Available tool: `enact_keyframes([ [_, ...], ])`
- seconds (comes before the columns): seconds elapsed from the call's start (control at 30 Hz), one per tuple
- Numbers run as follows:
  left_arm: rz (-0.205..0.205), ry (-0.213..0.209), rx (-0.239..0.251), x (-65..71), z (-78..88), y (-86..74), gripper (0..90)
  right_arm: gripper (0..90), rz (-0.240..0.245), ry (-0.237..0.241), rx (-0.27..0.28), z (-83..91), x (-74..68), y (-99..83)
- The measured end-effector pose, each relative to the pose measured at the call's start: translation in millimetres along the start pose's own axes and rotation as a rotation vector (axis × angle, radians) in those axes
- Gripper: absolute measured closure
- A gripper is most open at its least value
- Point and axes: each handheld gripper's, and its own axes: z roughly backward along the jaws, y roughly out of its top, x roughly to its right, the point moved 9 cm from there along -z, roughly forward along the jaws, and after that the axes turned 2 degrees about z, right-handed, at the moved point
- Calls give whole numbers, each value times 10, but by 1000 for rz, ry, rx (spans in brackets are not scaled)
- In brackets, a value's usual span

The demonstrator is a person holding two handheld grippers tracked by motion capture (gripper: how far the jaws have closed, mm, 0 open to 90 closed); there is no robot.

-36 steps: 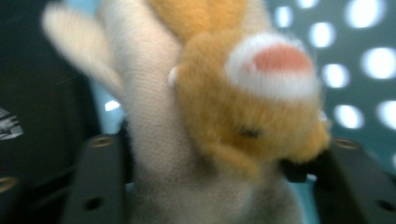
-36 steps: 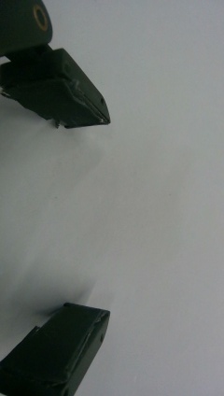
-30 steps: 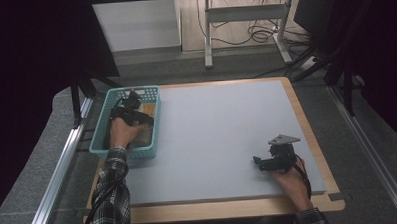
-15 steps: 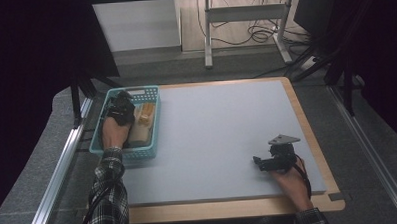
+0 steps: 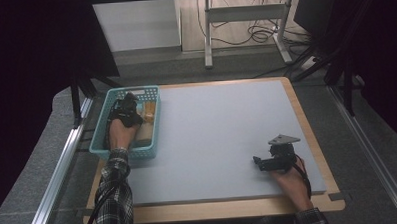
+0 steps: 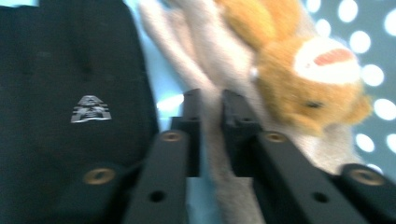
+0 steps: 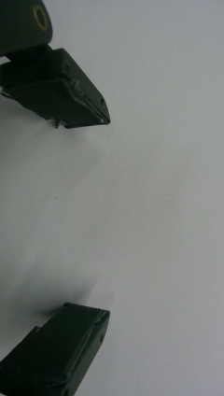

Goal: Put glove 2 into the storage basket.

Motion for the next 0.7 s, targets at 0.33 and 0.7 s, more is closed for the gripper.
enact_keyframes([
  [0.33, 20, 41, 99, -171, 170, 33, 421, 63, 0, -1, 0, 0, -1, 0],
  [0.7, 42, -21, 194, -231, 356, 12, 205, 63, 1, -2, 1, 0, -1, 0],
])
